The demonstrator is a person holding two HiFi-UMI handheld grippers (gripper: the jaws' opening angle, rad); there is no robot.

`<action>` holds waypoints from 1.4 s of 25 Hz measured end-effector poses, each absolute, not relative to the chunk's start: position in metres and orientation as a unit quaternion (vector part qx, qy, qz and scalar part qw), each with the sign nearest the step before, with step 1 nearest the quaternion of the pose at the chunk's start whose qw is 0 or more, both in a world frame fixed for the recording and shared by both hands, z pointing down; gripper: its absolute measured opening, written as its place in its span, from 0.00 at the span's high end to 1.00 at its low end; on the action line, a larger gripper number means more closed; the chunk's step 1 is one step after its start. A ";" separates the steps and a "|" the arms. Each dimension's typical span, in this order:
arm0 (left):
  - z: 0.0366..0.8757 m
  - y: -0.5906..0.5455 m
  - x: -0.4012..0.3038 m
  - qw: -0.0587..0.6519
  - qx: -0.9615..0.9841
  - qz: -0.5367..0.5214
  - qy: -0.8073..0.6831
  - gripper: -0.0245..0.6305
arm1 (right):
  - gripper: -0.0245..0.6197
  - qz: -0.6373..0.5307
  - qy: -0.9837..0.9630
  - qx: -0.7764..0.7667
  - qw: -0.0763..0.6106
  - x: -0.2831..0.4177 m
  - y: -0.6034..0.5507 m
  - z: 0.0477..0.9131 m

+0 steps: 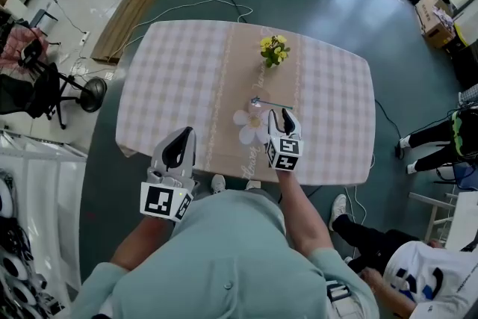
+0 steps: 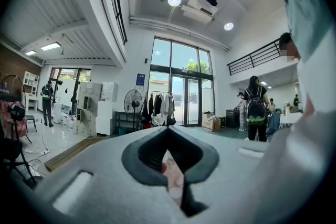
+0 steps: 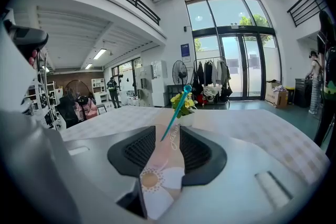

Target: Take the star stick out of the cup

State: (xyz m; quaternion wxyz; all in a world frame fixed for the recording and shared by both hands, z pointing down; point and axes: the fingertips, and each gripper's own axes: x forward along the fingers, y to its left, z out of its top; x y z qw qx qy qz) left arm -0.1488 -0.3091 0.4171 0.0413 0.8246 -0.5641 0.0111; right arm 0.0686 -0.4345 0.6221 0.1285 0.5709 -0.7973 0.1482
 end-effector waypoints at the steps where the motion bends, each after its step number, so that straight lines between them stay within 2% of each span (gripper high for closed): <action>1: 0.417 -0.309 -0.149 0.041 0.824 0.011 -0.565 0.96 | 0.77 0.150 -0.797 0.571 0.128 0.069 -0.436 0.623; 22: 0.415 -0.306 -0.148 0.038 0.818 0.015 -0.573 0.96 | 0.78 0.153 -0.804 0.561 0.125 0.066 -0.450 0.623; 35: 0.412 -0.304 -0.146 0.037 0.818 0.015 -0.574 0.96 | 0.84 0.145 -0.803 0.563 0.131 0.067 -0.453 0.619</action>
